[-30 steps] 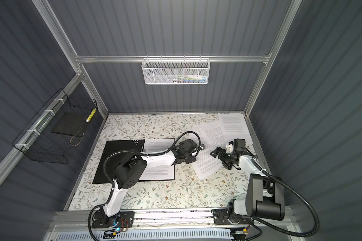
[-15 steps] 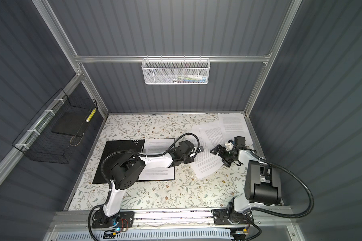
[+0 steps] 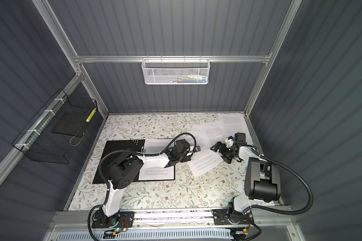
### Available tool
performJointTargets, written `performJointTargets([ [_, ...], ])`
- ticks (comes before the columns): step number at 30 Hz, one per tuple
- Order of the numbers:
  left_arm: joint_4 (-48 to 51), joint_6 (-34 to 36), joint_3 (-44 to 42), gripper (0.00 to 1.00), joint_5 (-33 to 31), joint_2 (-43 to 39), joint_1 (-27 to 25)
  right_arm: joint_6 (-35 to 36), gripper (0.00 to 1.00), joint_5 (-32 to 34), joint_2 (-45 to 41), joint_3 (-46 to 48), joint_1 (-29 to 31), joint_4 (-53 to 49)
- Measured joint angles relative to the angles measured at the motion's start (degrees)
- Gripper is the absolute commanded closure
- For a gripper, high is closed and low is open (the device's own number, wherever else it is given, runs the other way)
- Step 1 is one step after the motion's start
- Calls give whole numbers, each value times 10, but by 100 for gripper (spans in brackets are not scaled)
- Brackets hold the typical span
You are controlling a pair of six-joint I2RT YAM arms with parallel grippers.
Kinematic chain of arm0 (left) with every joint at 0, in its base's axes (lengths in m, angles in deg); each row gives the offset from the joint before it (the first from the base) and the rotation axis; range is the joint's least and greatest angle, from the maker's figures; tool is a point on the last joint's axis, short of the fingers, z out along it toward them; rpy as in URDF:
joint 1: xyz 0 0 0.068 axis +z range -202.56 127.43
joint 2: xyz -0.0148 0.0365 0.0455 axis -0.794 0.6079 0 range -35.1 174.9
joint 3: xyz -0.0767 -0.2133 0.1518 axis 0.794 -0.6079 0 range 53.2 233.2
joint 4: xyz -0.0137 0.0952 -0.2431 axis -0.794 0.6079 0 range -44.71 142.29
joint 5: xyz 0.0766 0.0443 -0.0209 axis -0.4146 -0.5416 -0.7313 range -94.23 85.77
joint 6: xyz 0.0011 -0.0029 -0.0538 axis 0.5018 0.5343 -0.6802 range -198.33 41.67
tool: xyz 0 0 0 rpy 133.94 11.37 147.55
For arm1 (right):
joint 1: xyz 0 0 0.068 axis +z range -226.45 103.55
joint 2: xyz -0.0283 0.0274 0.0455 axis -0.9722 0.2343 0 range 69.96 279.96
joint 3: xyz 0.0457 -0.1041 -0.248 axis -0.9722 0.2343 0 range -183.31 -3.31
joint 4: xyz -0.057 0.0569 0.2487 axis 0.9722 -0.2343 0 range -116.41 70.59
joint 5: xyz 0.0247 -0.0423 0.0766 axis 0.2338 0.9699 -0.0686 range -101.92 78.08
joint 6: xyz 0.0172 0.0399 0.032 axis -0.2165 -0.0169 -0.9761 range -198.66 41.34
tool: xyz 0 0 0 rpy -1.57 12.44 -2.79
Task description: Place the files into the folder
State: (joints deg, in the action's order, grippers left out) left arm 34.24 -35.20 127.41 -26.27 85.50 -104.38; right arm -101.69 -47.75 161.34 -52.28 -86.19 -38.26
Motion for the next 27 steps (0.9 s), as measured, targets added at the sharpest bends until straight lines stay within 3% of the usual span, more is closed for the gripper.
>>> performJointTargets([
  [9, -11, 9, -5, 0, 0, -1, 0, 2, 7, -35, 47, -5, 5, 6],
  [27, -30, 13, -17, 0, 2, -3, 0, 71, 21, 9, 150, -160, 37, -115],
])
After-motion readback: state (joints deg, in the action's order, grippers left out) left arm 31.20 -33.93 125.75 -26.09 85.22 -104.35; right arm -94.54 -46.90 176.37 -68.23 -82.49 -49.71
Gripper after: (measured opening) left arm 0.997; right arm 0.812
